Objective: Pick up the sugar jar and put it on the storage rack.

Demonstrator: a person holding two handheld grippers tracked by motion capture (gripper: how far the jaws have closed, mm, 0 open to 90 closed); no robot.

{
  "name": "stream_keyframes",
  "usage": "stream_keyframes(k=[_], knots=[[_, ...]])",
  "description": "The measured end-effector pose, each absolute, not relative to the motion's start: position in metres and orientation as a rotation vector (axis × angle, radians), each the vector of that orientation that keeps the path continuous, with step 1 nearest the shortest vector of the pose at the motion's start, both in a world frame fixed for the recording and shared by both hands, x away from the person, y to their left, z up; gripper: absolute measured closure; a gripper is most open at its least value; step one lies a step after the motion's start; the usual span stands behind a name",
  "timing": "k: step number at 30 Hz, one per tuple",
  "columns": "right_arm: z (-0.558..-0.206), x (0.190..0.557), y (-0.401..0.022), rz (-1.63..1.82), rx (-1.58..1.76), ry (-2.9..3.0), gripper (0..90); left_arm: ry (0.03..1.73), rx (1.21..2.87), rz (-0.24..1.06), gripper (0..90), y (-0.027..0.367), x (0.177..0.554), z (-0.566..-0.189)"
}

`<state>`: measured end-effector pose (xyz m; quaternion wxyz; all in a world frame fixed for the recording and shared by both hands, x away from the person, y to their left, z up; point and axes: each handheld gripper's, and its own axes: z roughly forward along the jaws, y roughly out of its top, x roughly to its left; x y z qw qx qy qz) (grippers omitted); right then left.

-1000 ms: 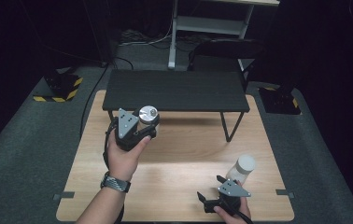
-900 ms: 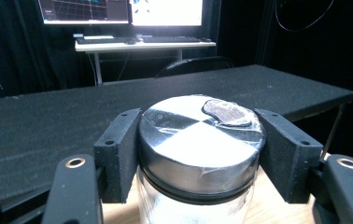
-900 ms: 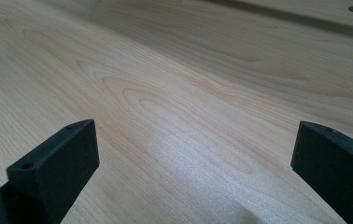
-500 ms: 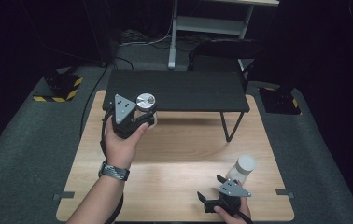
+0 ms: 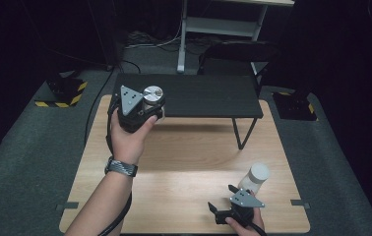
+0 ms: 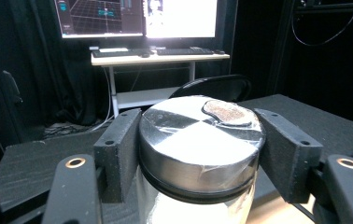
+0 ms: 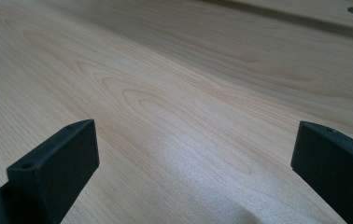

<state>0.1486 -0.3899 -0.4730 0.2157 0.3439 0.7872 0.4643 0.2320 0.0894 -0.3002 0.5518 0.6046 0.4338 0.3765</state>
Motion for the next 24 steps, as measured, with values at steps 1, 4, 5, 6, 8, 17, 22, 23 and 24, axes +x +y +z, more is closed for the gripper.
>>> stream_keyframes(k=[1,4,5,6,8,17,22,23,24], knots=[[-0.473,0.149,-0.39,1.287,0.953,2.182,0.6,1.029,1.428,0.892,35.0,0.089,0.234,-0.299],[-0.473,0.148,-0.39,1.286,0.951,2.182,0.6,1.036,1.431,0.9,35.0,0.087,0.242,-0.298],[-0.473,0.148,-0.39,1.286,0.951,2.182,0.6,1.036,1.431,0.9,35.0,0.087,0.242,-0.298],[-0.473,0.148,-0.39,1.285,0.953,2.18,0.6,1.039,1.432,0.899,35.0,0.087,0.244,-0.298],[-0.473,0.148,-0.39,1.286,0.951,2.181,0.6,1.045,1.437,0.899,35.0,0.085,0.25,-0.297],[-0.473,0.148,-0.39,1.288,0.946,2.183,0.6,1.064,1.445,0.906,35.0,0.075,0.271,-0.292],[-0.473,0.148,-0.39,1.29,0.943,2.182,0.6,1.078,1.444,0.896,35.0,0.07,0.282,-0.294],[-0.473,0.148,-0.39,1.29,0.943,2.182,0.6,1.084,1.442,0.895,35.0,0.069,0.284,-0.294],[-0.474,0.148,-0.39,1.29,0.941,2.181,0.6,1.087,1.443,0.898,35.0,0.068,0.285,-0.294]])
